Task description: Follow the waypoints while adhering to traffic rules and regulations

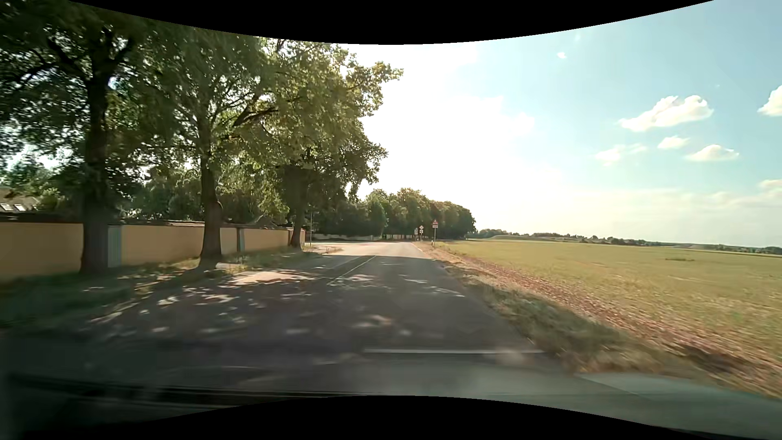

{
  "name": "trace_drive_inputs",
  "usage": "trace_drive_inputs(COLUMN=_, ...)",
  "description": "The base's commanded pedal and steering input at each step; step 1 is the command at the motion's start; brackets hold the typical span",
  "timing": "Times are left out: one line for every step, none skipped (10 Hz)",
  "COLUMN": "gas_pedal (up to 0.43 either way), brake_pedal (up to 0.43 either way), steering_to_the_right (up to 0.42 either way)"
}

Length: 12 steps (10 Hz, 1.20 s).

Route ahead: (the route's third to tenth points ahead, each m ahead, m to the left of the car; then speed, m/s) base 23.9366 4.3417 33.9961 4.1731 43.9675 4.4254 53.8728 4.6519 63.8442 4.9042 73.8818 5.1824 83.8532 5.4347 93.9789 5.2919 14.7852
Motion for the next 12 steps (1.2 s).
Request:
trace_drive_inputs(gas_pedal=0.059, brake_pedal=0.006, steering_to_the_right=0.0)
trace_drive_inputs(gas_pedal=0.059, brake_pedal=0.006, steering_to_the_right=0.0)
trace_drive_inputs(gas_pedal=0.059, brake_pedal=0.006, steering_to_the_right=-0.002)
trace_drive_inputs(gas_pedal=0.059, brake_pedal=0.006, steering_to_the_right=-0.002)
trace_drive_inputs(gas_pedal=0.059, brake_pedal=0.006, steering_to_the_right=-0.002)
trace_drive_inputs(gas_pedal=0.059, brake_pedal=0.006, steering_to_the_right=-0.002)
trace_drive_inputs(gas_pedal=0.059, brake_pedal=0.006, steering_to_the_right=-0.002)
trace_drive_inputs(gas_pedal=0.059, brake_pedal=0.006, steering_to_the_right=-0.002)
trace_drive_inputs(gas_pedal=0.059, brake_pedal=0.006, steering_to_the_right=-0.002)
trace_drive_inputs(gas_pedal=0.039, brake_pedal=0.006, steering_to_the_right=-0.003)
trace_drive_inputs(gas_pedal=0.028, brake_pedal=0.006, steering_to_the_right=-0.004)
trace_drive_inputs(gas_pedal=0.028, brake_pedal=0.006, steering_to_the_right=-0.004)
